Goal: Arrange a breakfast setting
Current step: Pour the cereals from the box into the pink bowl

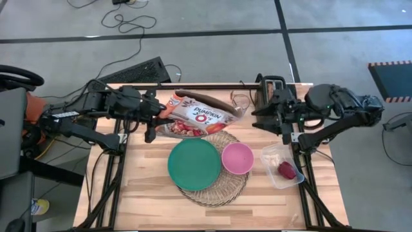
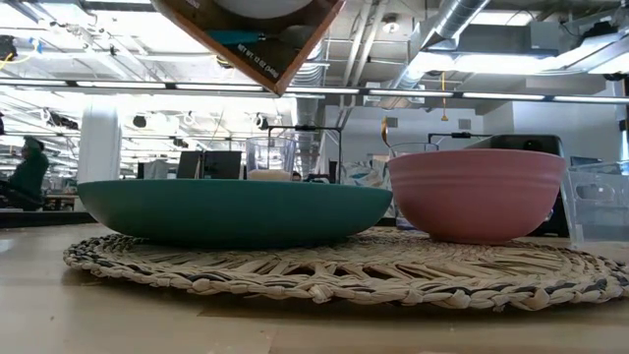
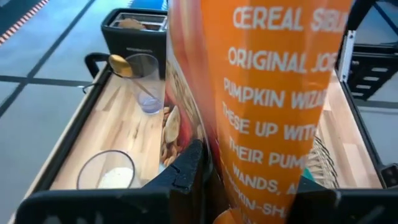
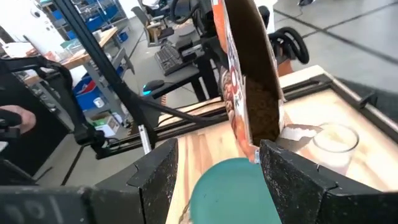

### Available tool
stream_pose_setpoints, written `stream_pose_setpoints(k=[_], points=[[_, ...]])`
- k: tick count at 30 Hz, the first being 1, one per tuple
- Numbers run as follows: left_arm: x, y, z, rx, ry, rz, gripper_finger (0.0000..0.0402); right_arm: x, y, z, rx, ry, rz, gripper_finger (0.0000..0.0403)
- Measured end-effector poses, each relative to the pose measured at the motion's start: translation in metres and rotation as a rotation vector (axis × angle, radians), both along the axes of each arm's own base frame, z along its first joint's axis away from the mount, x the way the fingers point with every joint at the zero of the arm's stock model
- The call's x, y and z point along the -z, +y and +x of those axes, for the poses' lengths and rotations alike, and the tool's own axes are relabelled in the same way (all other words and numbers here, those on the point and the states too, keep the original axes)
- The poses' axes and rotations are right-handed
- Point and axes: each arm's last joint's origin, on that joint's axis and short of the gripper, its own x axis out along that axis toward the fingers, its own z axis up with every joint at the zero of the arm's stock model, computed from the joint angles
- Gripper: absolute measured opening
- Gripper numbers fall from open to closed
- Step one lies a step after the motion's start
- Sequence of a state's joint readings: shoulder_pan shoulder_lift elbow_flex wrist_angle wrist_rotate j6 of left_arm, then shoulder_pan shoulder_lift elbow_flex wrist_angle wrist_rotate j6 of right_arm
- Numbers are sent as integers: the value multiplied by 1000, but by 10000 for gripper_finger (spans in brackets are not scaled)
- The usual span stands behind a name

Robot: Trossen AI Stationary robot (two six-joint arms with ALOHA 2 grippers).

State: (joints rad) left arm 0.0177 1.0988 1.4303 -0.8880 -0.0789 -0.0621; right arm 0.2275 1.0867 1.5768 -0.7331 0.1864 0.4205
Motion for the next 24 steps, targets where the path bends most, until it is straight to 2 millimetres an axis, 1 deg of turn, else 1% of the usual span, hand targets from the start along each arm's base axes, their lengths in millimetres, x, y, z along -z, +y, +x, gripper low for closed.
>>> stream_pose_setpoints(k=[6, 10, 14, 20, 24], points=[[0, -3, 0, 50, -3, -65, 62, 7, 13, -13, -49, 94, 90, 234], [4, -8, 8, 69, 17, -94, 62, 12, 26, -22, -78, 143, 77, 217], [12, -14, 22, 50, 103, -144, 62, 14, 37, -31, -117, 162, 55, 204], [15, -23, 49, -19, 302, -131, 62, 18, 50, -45, -213, 217, 45, 199], [14, -28, 71, -40, 406, -134, 62, 21, 56, -52, -244, 244, 12, 198]])
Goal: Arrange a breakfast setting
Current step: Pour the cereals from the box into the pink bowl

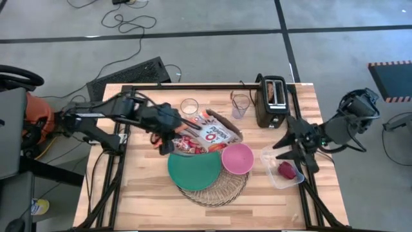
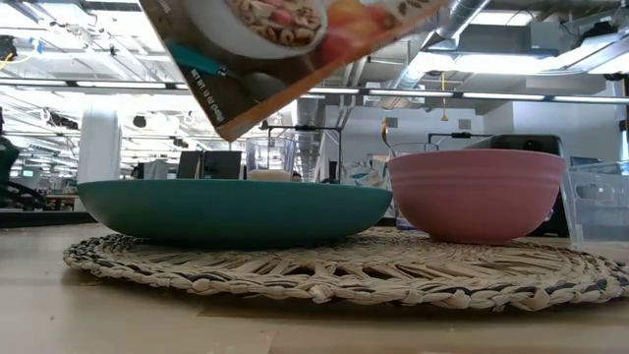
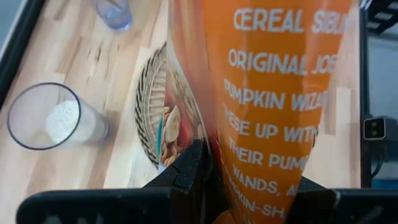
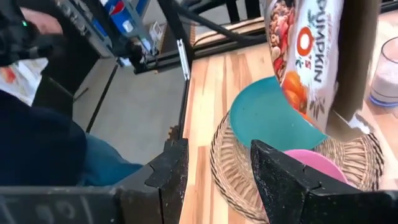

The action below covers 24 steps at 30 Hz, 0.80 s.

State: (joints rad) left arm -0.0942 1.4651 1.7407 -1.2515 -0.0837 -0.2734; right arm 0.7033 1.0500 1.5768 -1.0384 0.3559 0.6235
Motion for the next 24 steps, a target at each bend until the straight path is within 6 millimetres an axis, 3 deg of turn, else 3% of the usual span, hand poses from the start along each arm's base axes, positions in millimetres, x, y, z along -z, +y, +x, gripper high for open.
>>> stream_pose_setpoints(k=[8, 16, 24], points=[[-6, -7, 37, 16, 132, 14, 62, 0, 9, -12, -69, -10, -16, 198], [-16, -9, 54, 29, 173, 17, 62, 4, 12, -20, -104, 33, -29, 198], [-10, -15, 62, 64, 195, -5, 62, 8, 10, -22, -83, 87, -35, 198]])
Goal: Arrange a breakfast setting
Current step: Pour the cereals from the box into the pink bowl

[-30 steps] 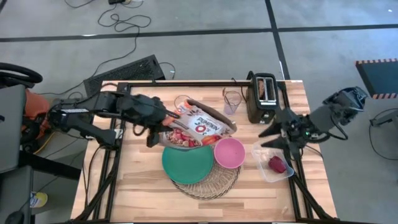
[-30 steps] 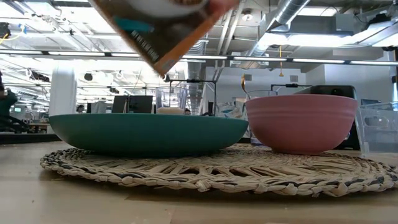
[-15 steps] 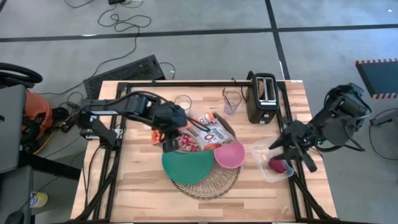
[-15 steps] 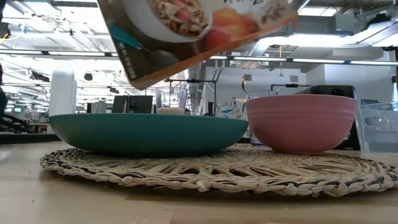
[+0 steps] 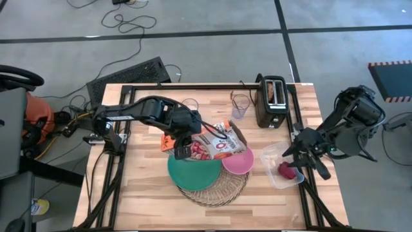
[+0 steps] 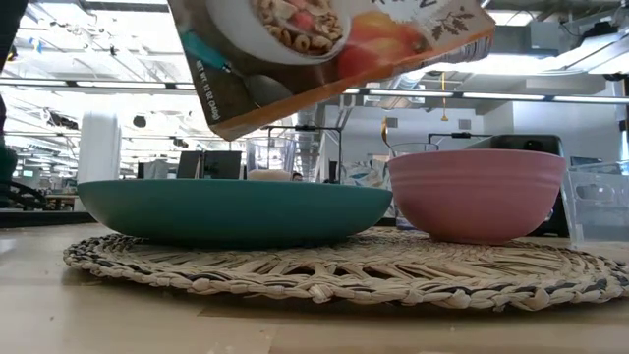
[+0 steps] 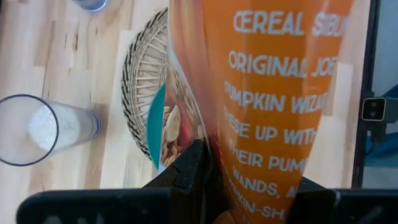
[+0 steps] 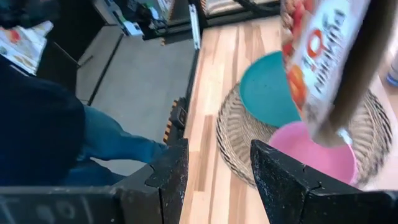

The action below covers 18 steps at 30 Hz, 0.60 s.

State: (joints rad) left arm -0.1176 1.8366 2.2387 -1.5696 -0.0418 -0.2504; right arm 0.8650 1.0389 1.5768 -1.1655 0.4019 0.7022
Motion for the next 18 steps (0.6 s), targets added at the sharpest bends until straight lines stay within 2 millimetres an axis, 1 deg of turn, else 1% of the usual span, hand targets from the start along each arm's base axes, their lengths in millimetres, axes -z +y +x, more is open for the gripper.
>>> stream_pose_setpoints(k=[7, 12, 15, 18], points=[[1, -9, -1, 9, 11, -48, 61, 5, -2, -2, 26, 58, -8, 198], [15, -10, 1, 6, 69, -40, 55, 10, 2, 2, 30, 89, -49, 198], [17, -10, 1, 8, 77, -43, 51, 18, 6, 6, 41, 99, -74, 198], [15, -11, 0, 24, 77, -76, 50, 32, 9, 9, 61, 126, -86, 198]])
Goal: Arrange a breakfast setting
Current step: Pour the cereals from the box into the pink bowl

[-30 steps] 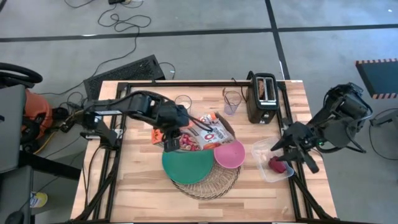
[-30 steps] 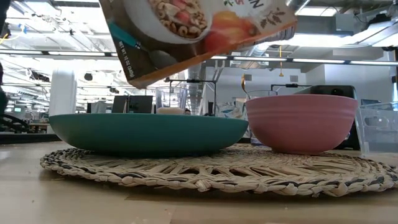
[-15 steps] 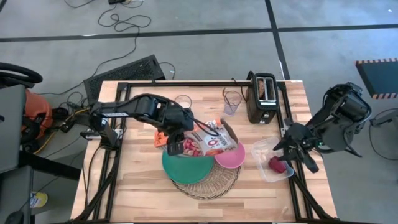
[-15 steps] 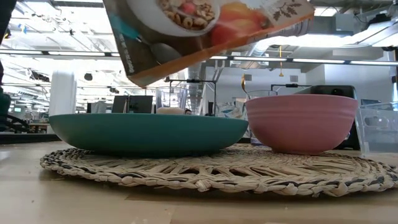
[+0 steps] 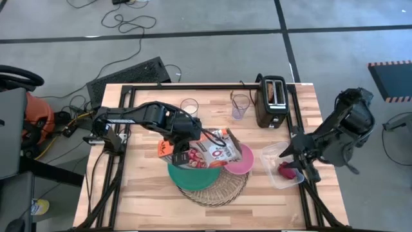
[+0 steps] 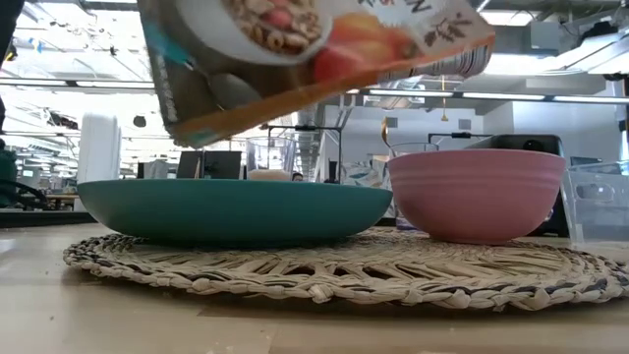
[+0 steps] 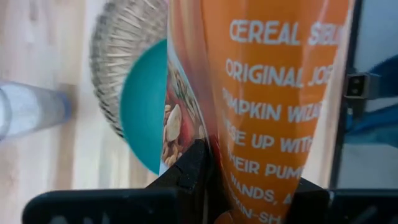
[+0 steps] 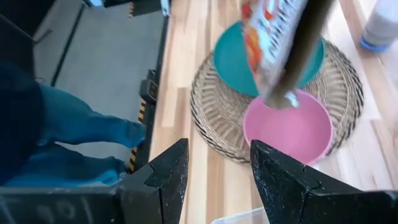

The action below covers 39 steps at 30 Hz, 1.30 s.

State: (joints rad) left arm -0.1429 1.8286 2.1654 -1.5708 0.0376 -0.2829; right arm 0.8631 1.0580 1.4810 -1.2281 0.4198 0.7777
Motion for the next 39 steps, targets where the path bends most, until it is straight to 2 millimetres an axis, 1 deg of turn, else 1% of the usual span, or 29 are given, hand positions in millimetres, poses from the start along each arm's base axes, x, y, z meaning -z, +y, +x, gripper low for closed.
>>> stream_pose_setpoints(k=[4, 10, 15, 17, 21, 25, 29, 33, 39], points=[[0, -1, 0, 6, 6, -40, 50, 18, 3, 3, 29, 25, 10, 198], [0, -1, 0, 5, 7, -46, 50, 31, 9, 8, 31, -7, 53, 198], [0, 2, 0, 11, 5, -32, 50, 46, 12, 11, 42, 11, 40, 198], [3, 6, 2, 12, 13, -27, 50, 54, 13, 15, 59, 19, 37, 198], [17, 12, 6, 4, 71, -31, 49, 73, 14, 22, 91, 38, 28, 198], [28, 12, 7, 27, 116, -49, 49, 86, 15, 26, 113, 50, 28, 198], [31, 14, 8, 14, 128, -45, 49, 93, 14, 31, 132, 43, 39, 198], [33, 20, 8, -27, 135, -50, 49, 93, 12, 33, 147, 40, 45, 198], [33, 19, 8, -19, 135, -54, 49, 93, 10, 35, 148, 49, 49, 198]])
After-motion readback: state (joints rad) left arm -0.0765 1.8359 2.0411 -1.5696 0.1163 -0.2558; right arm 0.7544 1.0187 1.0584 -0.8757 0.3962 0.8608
